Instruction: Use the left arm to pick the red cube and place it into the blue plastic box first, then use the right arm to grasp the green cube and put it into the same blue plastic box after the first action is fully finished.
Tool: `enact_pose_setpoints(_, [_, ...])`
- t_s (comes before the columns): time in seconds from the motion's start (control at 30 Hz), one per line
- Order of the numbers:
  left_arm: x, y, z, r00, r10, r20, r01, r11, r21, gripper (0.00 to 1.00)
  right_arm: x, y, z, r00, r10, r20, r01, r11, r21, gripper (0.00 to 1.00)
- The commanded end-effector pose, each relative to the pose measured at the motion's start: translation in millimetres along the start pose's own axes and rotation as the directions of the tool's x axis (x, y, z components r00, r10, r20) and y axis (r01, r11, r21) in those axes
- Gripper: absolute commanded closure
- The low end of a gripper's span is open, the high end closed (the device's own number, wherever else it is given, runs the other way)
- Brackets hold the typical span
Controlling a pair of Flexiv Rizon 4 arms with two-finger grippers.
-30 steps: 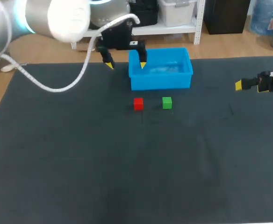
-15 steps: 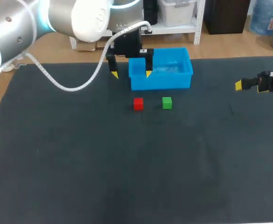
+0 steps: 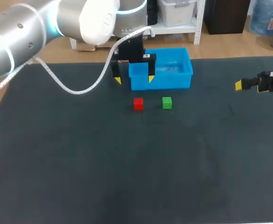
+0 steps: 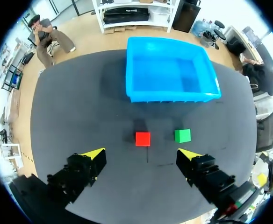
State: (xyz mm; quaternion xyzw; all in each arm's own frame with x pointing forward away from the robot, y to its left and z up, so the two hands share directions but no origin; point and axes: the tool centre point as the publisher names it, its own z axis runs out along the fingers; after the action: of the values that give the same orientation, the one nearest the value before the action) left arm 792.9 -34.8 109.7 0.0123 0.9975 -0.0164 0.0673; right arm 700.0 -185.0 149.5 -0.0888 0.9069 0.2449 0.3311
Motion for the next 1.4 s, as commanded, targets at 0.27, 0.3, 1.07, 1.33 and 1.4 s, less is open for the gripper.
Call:
enact_pose_setpoints(0.27, [4.5, -4.9, 18.2, 0.999, -0.012, -0.042, 0.011, 1.0, -0.027, 0.0, -0.3, -0.2, 0.0, 1.0, 0.0, -0.001, 0.0, 1.0, 0.0, 0.0])
enact_pose_setpoints(0.3, [5.4, -5.0, 19.9, 0.999, -0.013, -0.045, 0.011, 1.0, -0.029, 0.0, -0.3, -0.2, 0.0, 1.0, 0.0, -0.001, 0.0, 1.0, 0.0, 0.0])
enact_pose_setpoints(1.07, [7.5, -0.8, 49.2, 0.995, -0.05, -0.087, 0.048, 0.999, -0.021, 0.0, -0.3, -0.2, 0.0, 1.0, 0.0, -0.001, 0.0, 1.0, 0.0, 0.0])
enact_pose_setpoints(1.33, [6.7, -2.8, 64.5, 0.994, -0.039, -0.104, 0.037, 0.999, -0.024, 0.0, -0.3, -0.2, 0.0, 1.0, 0.0, -0.001, 0.0, 1.0, 0.0, 0.0])
enact_pose_setpoints(1.4, [6.8, -4.0, 66.7, 0.993, -0.034, -0.109, 0.032, 0.999, -0.026, 0.0, -0.3, -0.2, 0.0, 1.0, 0.0, -0.001, 0.0, 1.0, 0.0, 0.0])
